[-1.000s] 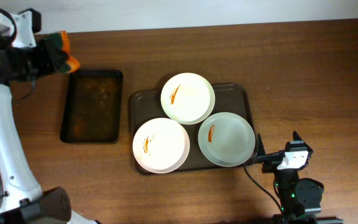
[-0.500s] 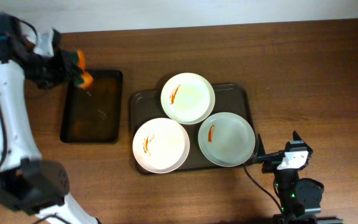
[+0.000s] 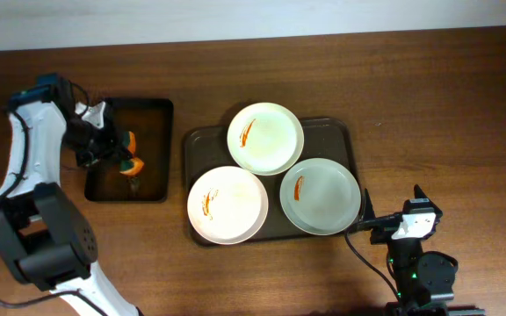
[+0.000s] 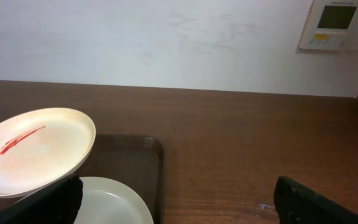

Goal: Clean dirty plates on tray and stack at the side

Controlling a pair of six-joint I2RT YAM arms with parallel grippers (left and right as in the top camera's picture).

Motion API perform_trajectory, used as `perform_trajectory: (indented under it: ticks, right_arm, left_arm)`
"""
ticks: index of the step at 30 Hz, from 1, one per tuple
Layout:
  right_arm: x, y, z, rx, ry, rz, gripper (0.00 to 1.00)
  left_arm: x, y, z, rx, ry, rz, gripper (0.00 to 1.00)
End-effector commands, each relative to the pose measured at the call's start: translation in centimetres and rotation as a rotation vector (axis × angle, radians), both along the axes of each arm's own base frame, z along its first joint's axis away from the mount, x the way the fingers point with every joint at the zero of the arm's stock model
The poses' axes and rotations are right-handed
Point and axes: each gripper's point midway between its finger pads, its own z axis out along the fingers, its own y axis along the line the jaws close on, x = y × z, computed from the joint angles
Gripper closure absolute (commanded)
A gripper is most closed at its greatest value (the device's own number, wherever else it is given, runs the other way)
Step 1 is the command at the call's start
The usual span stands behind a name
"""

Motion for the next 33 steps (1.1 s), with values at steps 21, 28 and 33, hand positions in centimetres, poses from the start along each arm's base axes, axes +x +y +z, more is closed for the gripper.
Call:
perform_trajectory:
  ticks: [21, 28, 33]
  right_arm:
    - [0.0, -0.3, -0.3, -0.007, 0.006, -0.015, 0.02]
    - [0.0, -0.3, -0.3, -0.007, 0.006, -0.015, 0.02]
    - [0.0, -0.3, -0.3, -0.007, 0.006, -0.015, 0.02]
  left_arm:
    - [-8.1, -19.7, 5.6, -0.007, -0.111, -0.347, 1.0]
    - [-10.0, -21.6, -3.3, 0.188, -0.088, -0.191, 1.0]
    - [-11.1, -21.8, -6.8, 0.328, -0.167, -0.133, 1.0]
